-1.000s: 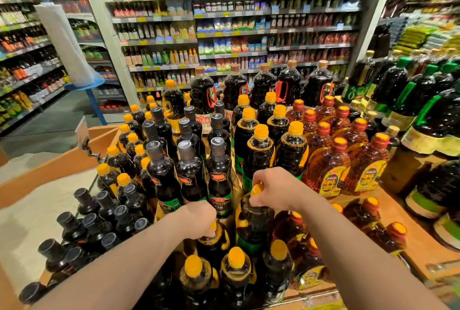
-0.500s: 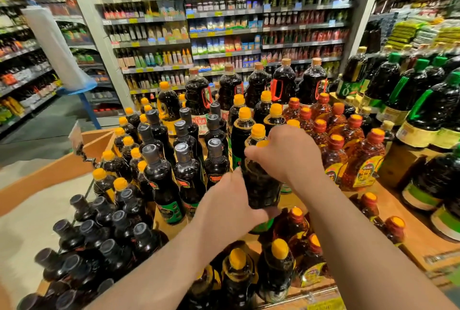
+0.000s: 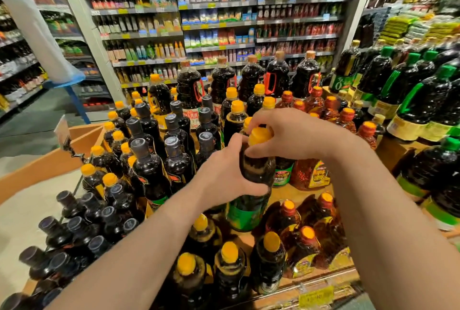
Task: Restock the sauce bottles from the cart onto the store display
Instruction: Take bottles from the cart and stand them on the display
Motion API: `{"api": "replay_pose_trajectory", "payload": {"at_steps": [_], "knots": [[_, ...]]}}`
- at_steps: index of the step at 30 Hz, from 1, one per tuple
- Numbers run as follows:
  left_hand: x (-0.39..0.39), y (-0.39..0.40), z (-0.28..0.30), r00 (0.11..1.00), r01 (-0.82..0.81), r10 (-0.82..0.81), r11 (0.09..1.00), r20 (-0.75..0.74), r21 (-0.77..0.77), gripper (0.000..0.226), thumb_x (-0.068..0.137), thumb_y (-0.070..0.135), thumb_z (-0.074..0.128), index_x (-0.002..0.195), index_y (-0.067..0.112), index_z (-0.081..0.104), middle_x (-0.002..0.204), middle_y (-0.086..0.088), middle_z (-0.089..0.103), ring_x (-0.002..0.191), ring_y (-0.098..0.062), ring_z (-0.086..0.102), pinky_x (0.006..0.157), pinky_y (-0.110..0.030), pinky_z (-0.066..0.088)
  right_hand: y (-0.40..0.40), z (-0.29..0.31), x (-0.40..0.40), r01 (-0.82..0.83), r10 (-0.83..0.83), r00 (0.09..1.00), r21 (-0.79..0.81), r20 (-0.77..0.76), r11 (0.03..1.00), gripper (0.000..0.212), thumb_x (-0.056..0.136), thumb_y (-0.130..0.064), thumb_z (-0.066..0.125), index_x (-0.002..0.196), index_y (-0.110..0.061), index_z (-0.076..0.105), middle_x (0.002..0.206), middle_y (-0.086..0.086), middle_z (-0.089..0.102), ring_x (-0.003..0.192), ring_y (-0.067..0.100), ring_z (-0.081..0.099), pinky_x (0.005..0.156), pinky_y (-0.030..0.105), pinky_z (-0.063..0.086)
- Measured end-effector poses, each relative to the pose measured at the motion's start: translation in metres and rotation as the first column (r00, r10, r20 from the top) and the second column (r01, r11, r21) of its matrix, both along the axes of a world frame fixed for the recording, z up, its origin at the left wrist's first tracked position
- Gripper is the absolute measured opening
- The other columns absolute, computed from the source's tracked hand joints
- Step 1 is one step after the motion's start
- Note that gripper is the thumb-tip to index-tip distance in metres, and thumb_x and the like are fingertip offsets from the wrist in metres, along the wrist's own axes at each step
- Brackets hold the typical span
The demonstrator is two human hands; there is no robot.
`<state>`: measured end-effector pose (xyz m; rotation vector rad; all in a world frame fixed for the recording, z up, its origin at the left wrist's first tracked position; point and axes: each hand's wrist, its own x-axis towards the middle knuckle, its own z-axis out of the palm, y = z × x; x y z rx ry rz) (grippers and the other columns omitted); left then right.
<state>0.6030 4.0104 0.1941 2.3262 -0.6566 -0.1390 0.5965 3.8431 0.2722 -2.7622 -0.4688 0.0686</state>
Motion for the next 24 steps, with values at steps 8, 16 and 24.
{"api": "replay_pose_trajectory", "payload": {"at_steps": [8, 16, 24], "knots": [[0.01, 0.003, -0.008, 0.972, 0.143, -0.129, 0.988, -0.198, 0.059, 0.124, 0.062, 0.036, 0.091, 0.153, 0.036, 0.007, 0.141, 0.016, 0.042, 0.13, -0.007, 0.041, 0.099, -0.019, 0.037, -0.004, -0.007, -0.011, -0.157, 0.16, 0.984, -0.04, 0.083, 0.987, 0.03, 0.079, -0.037, 0.074, 0.106, -0.027, 0.063, 0.072, -0.014, 0.052, 0.065, 0.002, 0.048, 0.055, 0.019, 0.034], [-0.006, -0.008, -0.015, 0.994, -0.11, 0.108, 0.974, 0.025, 0.195, 0.09, 0.063, 0.066, 0.078, 0.134, 0.027, 0.038, 0.111, 0.011, 0.055, 0.098, -0.012, 0.054, 0.075, -0.028, 0.048, 0.015, -0.04, -0.001, -0.014, 0.033, 0.976, -0.091, 0.216, 0.996, 0.032, 0.085, -0.04, 0.064, 0.098, -0.011, 0.056, 0.072, -0.002, 0.052, 0.065, 0.016, 0.048, 0.048, 0.027, 0.033], [-0.003, -0.012, -0.048, 0.987, -0.137, 0.102, 0.936, 0.121, 0.323, 0.079, 0.062, 0.065, 0.078, 0.126, 0.027, 0.051, 0.109, 0.007, 0.054, 0.099, -0.017, 0.056, 0.08, -0.038, 0.054, 0.017, -0.065, 0.001, 0.055, -0.044, 0.994, -0.117, 0.099, 0.992, 0.031, 0.086, -0.038, 0.065, 0.092, -0.009, 0.056, 0.07, 0.0, 0.054, 0.053, 0.01, 0.048, 0.043, 0.022, 0.034]]}}
